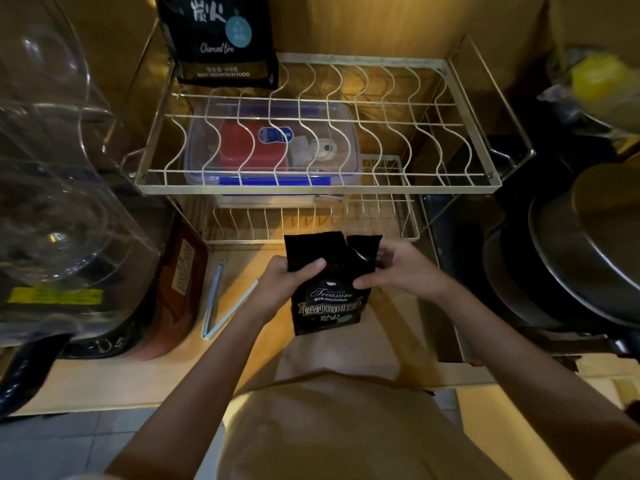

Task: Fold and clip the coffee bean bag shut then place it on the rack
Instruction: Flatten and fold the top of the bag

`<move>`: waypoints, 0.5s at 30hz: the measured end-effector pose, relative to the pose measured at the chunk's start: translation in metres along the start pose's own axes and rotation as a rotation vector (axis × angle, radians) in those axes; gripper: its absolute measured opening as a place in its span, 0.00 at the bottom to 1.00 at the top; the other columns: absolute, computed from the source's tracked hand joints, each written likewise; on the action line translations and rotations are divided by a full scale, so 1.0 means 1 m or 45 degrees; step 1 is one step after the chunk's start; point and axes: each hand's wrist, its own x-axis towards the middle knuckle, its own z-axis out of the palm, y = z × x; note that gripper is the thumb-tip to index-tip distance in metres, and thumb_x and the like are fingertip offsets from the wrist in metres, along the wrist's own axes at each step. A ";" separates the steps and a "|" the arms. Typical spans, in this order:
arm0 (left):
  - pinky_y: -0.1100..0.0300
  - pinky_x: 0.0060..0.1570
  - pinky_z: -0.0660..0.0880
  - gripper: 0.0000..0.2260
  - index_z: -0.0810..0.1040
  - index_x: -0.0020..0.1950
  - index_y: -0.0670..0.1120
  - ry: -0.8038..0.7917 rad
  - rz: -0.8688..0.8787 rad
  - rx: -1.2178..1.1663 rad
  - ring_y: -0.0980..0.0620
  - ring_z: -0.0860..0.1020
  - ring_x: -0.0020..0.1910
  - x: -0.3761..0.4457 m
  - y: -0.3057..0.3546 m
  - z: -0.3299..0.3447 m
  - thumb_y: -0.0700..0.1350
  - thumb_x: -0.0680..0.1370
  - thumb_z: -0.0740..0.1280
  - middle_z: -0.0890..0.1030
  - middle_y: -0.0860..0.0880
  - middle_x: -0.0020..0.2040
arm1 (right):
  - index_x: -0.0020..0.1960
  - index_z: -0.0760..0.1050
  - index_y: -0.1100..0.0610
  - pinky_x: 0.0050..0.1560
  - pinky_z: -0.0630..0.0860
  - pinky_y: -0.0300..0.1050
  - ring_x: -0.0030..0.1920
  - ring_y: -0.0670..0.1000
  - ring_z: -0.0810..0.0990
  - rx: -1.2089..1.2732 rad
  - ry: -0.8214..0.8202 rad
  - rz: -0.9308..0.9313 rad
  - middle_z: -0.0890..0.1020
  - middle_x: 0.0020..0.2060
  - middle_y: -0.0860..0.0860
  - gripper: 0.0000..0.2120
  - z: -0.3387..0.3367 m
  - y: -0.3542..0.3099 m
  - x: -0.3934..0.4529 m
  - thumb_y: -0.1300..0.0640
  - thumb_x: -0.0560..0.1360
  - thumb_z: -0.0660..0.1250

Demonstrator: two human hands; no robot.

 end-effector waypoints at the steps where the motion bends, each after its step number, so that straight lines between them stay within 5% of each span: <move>1: 0.69 0.37 0.77 0.04 0.80 0.44 0.45 -0.005 -0.005 0.010 0.58 0.82 0.38 0.001 0.002 -0.001 0.43 0.73 0.67 0.82 0.47 0.41 | 0.59 0.73 0.59 0.51 0.78 0.35 0.51 0.41 0.80 0.039 0.041 -0.008 0.81 0.52 0.51 0.25 0.005 0.005 0.000 0.71 0.64 0.72; 4: 0.70 0.34 0.77 0.04 0.80 0.41 0.45 -0.019 0.017 0.029 0.59 0.82 0.36 0.003 0.007 0.000 0.42 0.74 0.67 0.84 0.51 0.36 | 0.56 0.74 0.70 0.49 0.79 0.40 0.54 0.58 0.80 0.135 0.190 -0.043 0.80 0.54 0.64 0.18 0.011 0.014 0.000 0.72 0.67 0.69; 7: 0.71 0.30 0.75 0.06 0.79 0.37 0.46 0.020 0.071 0.069 0.61 0.81 0.32 0.004 0.007 0.007 0.41 0.74 0.67 0.84 0.58 0.29 | 0.53 0.74 0.73 0.47 0.78 0.37 0.55 0.63 0.79 0.151 0.271 -0.072 0.80 0.53 0.67 0.13 0.011 0.020 -0.002 0.71 0.69 0.67; 11: 0.71 0.30 0.76 0.06 0.80 0.35 0.47 0.070 0.110 0.091 0.59 0.82 0.32 0.005 0.009 0.005 0.41 0.73 0.68 0.84 0.58 0.29 | 0.55 0.74 0.73 0.47 0.78 0.35 0.51 0.60 0.80 0.276 0.289 -0.073 0.79 0.54 0.66 0.14 0.014 0.029 -0.002 0.71 0.70 0.66; 15: 0.70 0.32 0.77 0.06 0.80 0.37 0.47 0.064 0.078 0.064 0.58 0.82 0.34 0.006 0.010 0.000 0.43 0.73 0.67 0.84 0.56 0.31 | 0.51 0.78 0.66 0.45 0.78 0.33 0.44 0.46 0.82 0.401 0.312 -0.018 0.83 0.47 0.58 0.09 0.021 0.037 0.003 0.66 0.71 0.67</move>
